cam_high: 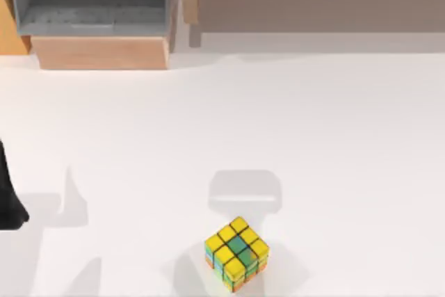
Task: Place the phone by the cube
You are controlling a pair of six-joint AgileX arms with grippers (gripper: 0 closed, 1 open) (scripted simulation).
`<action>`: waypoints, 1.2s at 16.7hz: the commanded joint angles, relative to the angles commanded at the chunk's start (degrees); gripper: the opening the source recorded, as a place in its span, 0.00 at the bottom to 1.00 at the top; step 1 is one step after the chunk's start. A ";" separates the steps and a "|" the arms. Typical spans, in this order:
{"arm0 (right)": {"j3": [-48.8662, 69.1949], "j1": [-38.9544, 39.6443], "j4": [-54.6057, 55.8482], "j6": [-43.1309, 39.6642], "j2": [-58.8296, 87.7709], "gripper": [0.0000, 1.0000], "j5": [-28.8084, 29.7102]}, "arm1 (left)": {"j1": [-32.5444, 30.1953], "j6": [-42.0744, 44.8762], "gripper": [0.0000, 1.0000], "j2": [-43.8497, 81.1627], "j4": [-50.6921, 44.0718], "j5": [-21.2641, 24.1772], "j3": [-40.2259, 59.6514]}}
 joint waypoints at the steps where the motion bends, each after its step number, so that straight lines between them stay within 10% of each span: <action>1: 0.00 0.00 0.00 0.00 0.00 0.00 0.00 | 0.00 0.00 1.00 0.00 0.00 0.00 0.00; 20: 6.35 1.26 -9.35 2.40 -6.90 0.00 -0.10 | 0.00 0.00 1.00 0.00 0.00 0.00 0.00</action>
